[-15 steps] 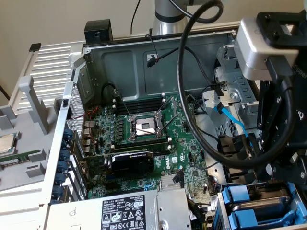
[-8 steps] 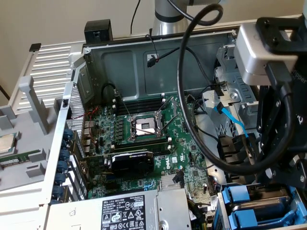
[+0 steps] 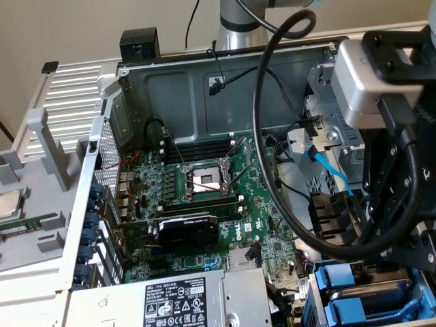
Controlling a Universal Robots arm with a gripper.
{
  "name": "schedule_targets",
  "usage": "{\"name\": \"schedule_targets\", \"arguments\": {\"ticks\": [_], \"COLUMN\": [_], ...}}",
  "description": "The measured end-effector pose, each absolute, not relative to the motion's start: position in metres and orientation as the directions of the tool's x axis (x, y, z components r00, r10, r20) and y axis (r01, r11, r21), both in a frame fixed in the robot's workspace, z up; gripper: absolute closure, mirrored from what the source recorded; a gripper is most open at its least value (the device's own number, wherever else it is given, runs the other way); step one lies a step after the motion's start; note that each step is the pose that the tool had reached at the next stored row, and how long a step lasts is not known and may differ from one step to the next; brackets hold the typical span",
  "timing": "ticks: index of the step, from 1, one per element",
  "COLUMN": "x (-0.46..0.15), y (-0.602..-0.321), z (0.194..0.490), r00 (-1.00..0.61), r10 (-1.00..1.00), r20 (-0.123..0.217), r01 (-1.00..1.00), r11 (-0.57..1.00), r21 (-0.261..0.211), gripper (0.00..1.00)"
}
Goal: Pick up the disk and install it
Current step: 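Insert the second disk wire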
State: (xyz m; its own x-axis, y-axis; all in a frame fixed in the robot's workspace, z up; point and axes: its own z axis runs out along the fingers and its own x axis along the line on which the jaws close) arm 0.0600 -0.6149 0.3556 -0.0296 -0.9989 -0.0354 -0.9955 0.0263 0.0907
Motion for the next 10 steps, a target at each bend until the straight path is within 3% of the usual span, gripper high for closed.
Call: {"name": "schedule_targets", "arguments": {"ticks": [10], "x": [0.0599], "y": [-0.6149], "z": [0.3550], "r00": [-0.020], "r10": [-0.999], "r20": [-0.035], "r01": [-0.996], "r11": [0.017], "r21": [0.082], "gripper": [0.84]}}
